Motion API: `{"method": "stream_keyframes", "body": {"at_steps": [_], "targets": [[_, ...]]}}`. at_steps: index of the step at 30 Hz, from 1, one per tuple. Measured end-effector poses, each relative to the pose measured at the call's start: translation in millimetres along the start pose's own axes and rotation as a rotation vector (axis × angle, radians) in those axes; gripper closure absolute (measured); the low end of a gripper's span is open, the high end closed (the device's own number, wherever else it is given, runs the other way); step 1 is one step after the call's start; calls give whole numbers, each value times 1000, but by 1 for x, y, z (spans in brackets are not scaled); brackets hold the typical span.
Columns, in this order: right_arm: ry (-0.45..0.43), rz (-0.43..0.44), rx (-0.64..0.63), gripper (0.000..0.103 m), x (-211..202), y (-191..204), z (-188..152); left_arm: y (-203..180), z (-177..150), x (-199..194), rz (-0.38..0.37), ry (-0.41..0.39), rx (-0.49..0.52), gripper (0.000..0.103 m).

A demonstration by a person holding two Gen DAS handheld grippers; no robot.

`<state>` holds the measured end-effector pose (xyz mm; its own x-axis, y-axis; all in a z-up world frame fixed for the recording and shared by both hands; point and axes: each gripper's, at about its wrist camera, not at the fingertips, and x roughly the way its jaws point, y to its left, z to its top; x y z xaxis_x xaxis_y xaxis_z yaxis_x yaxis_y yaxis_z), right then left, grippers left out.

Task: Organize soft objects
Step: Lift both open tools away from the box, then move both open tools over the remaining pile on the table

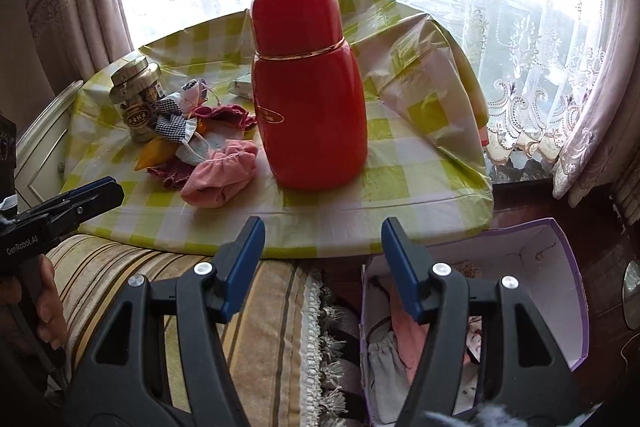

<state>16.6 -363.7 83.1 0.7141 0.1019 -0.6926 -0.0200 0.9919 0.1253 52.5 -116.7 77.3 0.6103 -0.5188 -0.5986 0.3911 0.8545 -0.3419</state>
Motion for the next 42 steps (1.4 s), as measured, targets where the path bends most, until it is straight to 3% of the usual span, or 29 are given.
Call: {"method": "stream_keyframes", "body": {"at_steps": [15, 17, 22, 35, 42], "targets": [[105, 112, -43, 39, 75, 86, 29, 77, 32, -8, 93, -54, -72, 43], [122, 120, -30, 34, 90, 94, 32, 84, 37, -6, 103, -56, -78, 43], [131, 91, 0, 26, 121, 110, 37, 103, 50, 2, 122, -59, -100, 43], [171, 63, 48, 26, 178, 124, 42, 142, 91, 54, 163, -7, -171, 43], [169, 10, 46, 26, 194, 121, 43, 176, 100, 99, 174, 43, -285, 43]]}}
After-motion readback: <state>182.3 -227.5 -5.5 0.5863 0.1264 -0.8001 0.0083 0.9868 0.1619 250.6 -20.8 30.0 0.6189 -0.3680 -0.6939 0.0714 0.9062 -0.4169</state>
